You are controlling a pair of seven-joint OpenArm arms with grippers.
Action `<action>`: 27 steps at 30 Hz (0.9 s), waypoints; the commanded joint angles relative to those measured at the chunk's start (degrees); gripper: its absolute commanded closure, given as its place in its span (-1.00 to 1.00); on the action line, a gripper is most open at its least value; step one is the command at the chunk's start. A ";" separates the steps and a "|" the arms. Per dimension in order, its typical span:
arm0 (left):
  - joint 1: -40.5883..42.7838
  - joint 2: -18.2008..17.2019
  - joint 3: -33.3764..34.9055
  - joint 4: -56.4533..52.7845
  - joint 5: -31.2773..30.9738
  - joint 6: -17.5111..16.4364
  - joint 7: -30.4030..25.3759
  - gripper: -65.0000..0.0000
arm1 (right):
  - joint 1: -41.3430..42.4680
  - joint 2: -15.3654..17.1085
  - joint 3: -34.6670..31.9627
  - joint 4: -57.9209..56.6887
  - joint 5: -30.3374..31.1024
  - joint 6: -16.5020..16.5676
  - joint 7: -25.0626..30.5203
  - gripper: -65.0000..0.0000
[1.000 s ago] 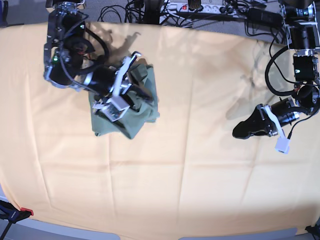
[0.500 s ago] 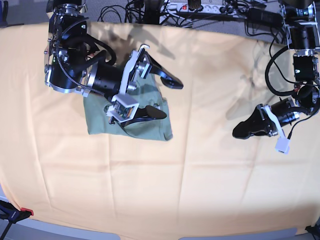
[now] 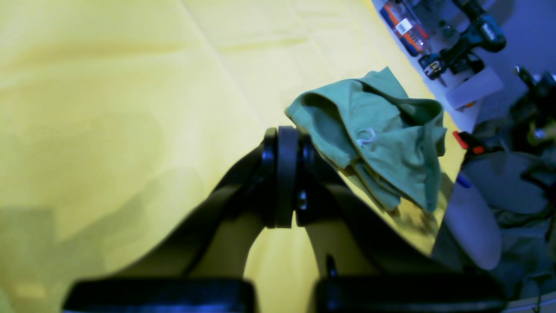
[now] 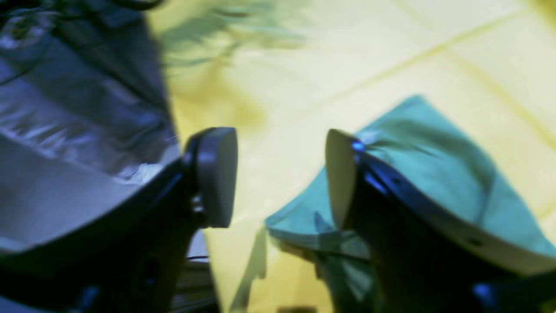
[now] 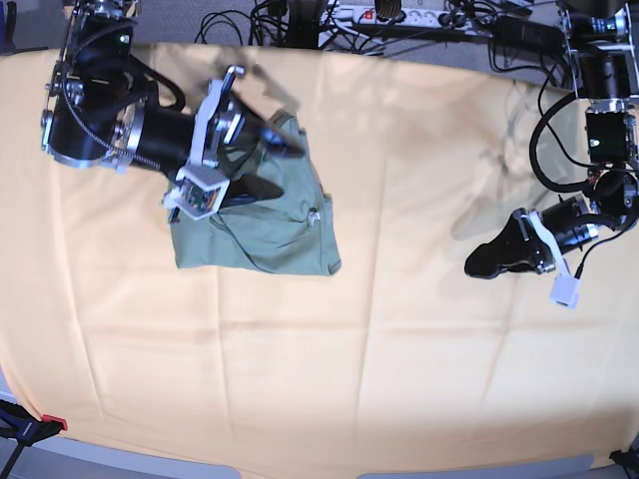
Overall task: Fold the T-shirt properly
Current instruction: 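Press and smooth the folded bundle with the right gripper, then release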
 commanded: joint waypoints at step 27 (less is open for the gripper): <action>-1.11 -1.07 -0.48 0.83 -1.57 -0.49 -1.27 1.00 | -5.25 -0.28 -0.61 -8.33 -20.98 -2.91 15.82 -0.16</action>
